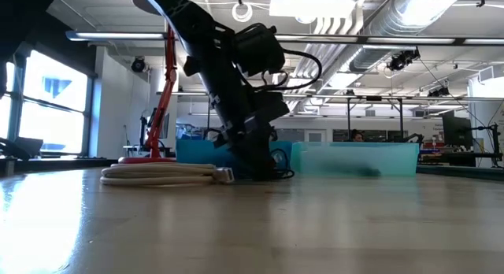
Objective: Pick & Place USB Port
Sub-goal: Put the black charger cable into the green bin
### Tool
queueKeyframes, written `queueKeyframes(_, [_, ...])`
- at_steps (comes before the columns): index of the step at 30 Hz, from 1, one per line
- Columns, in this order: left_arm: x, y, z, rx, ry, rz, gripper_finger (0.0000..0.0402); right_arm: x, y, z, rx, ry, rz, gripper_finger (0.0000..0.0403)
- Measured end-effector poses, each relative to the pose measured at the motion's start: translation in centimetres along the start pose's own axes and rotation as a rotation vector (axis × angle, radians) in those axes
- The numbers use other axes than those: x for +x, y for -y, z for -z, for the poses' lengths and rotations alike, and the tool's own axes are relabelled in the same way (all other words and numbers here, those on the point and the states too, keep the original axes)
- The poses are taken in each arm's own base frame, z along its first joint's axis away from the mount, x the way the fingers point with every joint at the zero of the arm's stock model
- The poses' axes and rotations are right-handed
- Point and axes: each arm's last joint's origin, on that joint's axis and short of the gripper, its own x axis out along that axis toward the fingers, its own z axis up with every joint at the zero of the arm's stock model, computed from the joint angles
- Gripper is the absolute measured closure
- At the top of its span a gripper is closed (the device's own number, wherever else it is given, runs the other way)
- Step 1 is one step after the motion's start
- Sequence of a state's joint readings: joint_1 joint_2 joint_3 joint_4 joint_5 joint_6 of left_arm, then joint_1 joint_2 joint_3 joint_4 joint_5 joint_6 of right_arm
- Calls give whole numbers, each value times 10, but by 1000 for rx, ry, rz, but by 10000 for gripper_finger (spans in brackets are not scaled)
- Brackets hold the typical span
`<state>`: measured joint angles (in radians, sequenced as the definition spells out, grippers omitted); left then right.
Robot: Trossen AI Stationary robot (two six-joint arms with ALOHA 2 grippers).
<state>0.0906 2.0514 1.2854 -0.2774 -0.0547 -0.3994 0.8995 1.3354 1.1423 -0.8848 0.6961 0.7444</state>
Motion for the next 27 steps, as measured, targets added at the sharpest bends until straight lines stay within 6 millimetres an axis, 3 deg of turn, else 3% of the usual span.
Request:
queueKeyframes(1, [0, 0, 0, 16, 0, 0, 372, 0, 0, 0, -1, 3, 0, 392])
queueKeyframes(6, [-6, 9, -11, 116, 8, 25, 372, -3, -3, 1, -4, 24, -4, 392])
queueKeyframes(10, [-24, 38, -26, 249, 86, 85, 373, -7, -7, 3, -1, 39, -13, 392])
queueKeyframes(15, [-101, 75, -65, 373, 349, 149, 373, -12, -12, 7, 29, 62, -32, 392])
queueKeyframes(19, [-162, 94, -77, 470, 498, 108, 373, -17, -16, 8, 36, 93, -40, 392])
queueKeyframes(23, [-233, 111, -75, 557, 665, 90, 373, -19, -19, 7, 48, 141, -34, 392])
queueKeyframes(27, [-268, 122, -57, 645, 699, 28, 373, -20, -20, 5, 51, 184, -16, 392])
